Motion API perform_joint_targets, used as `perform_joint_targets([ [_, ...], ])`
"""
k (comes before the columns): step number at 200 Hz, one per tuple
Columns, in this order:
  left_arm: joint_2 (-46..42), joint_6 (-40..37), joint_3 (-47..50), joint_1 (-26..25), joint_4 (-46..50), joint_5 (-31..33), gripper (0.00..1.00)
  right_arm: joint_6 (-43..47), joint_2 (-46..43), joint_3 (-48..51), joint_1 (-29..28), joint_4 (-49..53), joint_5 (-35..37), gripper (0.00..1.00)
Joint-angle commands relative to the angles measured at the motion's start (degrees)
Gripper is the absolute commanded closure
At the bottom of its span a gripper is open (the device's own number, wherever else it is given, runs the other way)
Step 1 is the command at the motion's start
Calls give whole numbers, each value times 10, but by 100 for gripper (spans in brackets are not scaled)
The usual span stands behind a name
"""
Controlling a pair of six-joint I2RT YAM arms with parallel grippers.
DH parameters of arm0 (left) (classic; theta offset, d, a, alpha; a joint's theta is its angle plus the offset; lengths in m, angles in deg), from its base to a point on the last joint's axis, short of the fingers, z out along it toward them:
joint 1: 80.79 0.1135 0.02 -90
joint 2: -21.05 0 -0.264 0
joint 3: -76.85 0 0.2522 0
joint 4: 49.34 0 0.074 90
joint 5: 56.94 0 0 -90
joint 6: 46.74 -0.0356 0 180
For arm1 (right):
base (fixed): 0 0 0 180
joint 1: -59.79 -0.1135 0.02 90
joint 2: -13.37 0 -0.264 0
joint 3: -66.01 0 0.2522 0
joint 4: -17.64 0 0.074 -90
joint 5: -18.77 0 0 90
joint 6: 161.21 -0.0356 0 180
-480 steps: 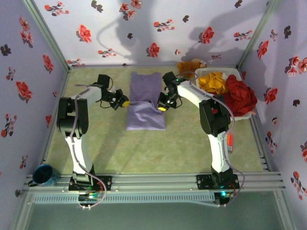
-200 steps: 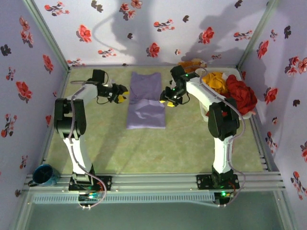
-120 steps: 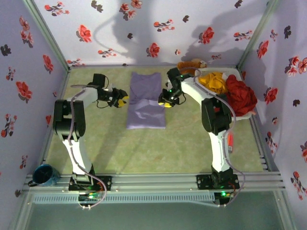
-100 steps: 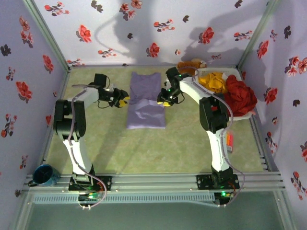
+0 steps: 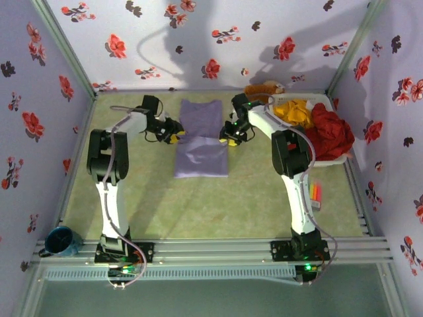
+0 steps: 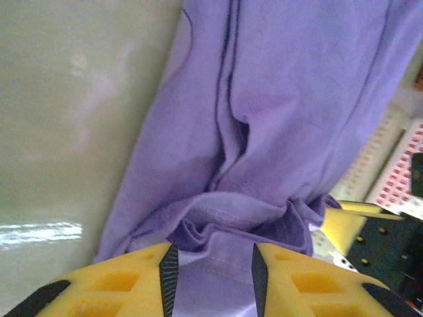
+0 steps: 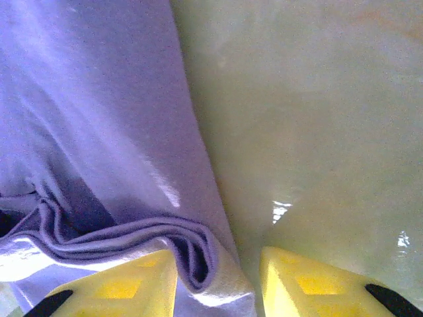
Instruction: Fold and stack the t-shirts
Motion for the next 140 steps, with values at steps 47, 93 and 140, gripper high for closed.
perform_joint_targets([
  [47, 55, -34, -41, -10, 52, 22, 70, -5, -3, -15, 0, 13, -5, 61],
  [93, 47, -42, -44, -14, 62, 34, 100, -1, -1, -16, 0, 15, -5, 61],
  [140, 18, -24, -56, 6, 50, 37, 100, 7, 1, -7, 0, 22, 2, 61],
])
